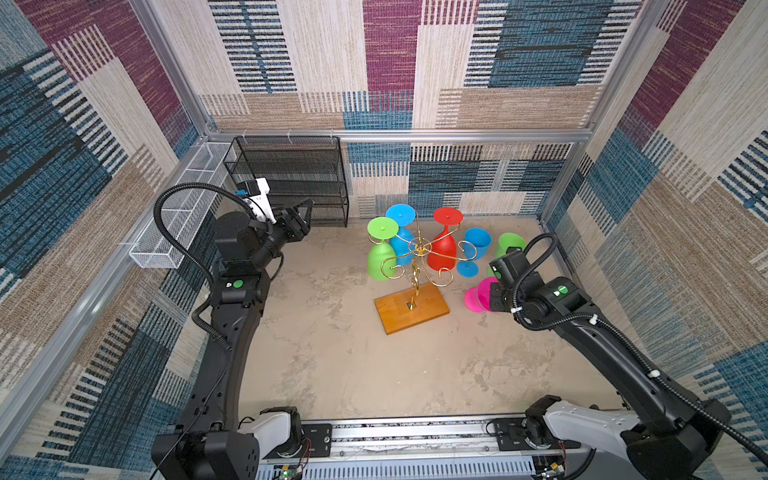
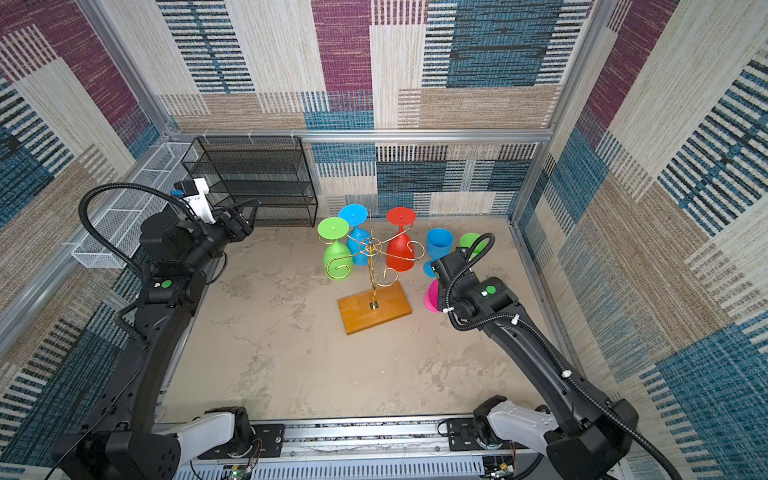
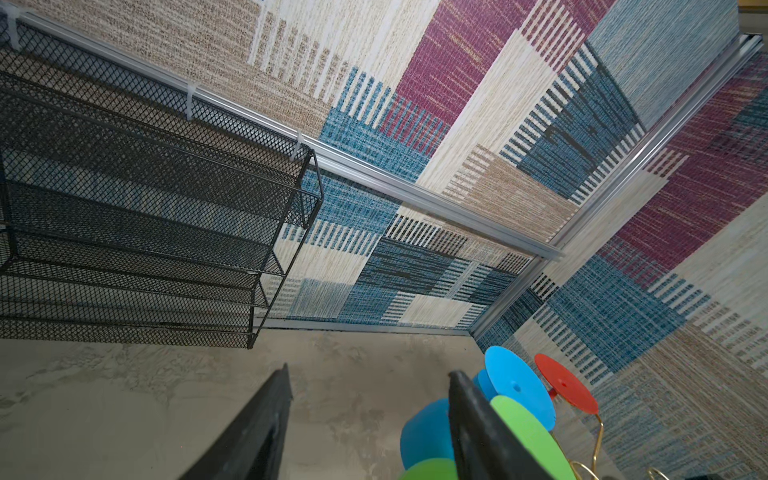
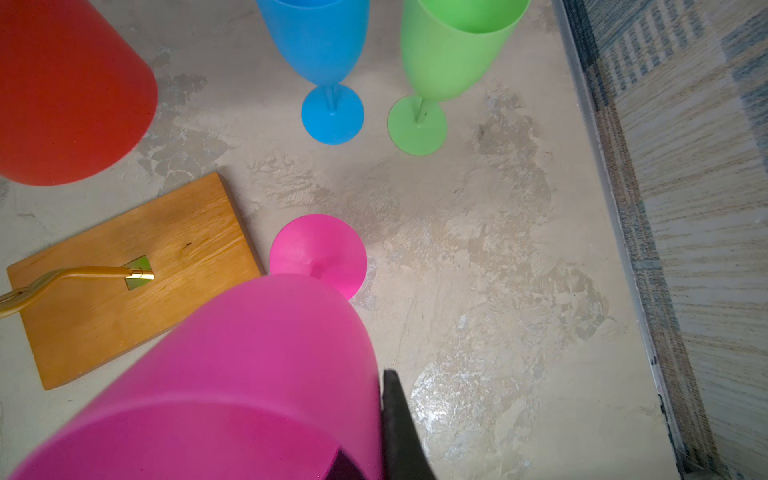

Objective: Take the wine glass off the wine glass rack
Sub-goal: 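Lower the magenta glass upright onto the table with the right gripper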

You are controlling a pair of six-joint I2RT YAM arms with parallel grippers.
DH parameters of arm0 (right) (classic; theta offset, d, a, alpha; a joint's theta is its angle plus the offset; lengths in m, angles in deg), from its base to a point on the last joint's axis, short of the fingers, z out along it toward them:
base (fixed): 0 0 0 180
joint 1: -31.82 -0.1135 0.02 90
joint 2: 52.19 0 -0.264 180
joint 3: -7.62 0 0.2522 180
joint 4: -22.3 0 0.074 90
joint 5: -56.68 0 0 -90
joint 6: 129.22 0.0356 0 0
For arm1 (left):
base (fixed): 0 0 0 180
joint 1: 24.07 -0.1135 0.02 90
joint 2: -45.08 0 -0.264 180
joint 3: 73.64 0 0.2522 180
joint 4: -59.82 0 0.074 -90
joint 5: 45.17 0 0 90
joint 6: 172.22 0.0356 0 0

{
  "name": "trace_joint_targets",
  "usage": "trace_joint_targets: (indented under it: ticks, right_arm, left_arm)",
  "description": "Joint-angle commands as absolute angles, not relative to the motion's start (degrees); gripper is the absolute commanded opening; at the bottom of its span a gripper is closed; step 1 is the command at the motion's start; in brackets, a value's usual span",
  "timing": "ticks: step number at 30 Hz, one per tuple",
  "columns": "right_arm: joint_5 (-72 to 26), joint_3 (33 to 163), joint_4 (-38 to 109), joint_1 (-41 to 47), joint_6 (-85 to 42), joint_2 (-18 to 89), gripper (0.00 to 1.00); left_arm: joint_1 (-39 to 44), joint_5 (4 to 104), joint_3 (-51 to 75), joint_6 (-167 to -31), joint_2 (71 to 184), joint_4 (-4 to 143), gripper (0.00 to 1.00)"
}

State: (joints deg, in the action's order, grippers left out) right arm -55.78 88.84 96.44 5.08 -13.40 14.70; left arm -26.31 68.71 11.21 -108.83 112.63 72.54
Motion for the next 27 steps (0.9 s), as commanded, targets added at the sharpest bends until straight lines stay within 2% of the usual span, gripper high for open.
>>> trace_joint_targets:
  ticks: [1, 10, 18, 22, 24, 27]
  right_arm:
    - [-51.82, 88.44, 89.11, 7.72, -17.87, 17.12, 0.00]
    - [-47.01, 87.98, 82.39, 14.47, -23.95, 24.78, 0.00]
    - [-47.13, 89.58, 81.23, 16.17, -26.21, 30.77, 0.00]
    - [-47.34, 89.93, 80.80, 16.23, -26.74, 32.13, 0.06]
    - [-47.55, 90.19, 80.64, 16.21, -26.87, 32.46, 0.17]
    - [-47.40, 91.11, 80.46, 16.22, -27.00, 32.54, 0.25]
  left_arm:
    - [-26.44, 68.55, 10.89, -106.33, 111.97, 73.53, 0.63]
    - [-26.53, 68.74, 9.88, -105.25, 111.09, 74.90, 0.63]
    - [-26.62, 69.38, 9.11, -106.12, 111.39, 75.60, 0.63]
    - [-26.62, 69.97, 8.77, -106.72, 111.69, 75.93, 0.63]
    - [-26.63, 70.20, 8.72, -107.00, 111.95, 76.28, 0.62]
    - [-26.71, 70.57, 8.75, -107.40, 112.18, 76.91, 0.62]
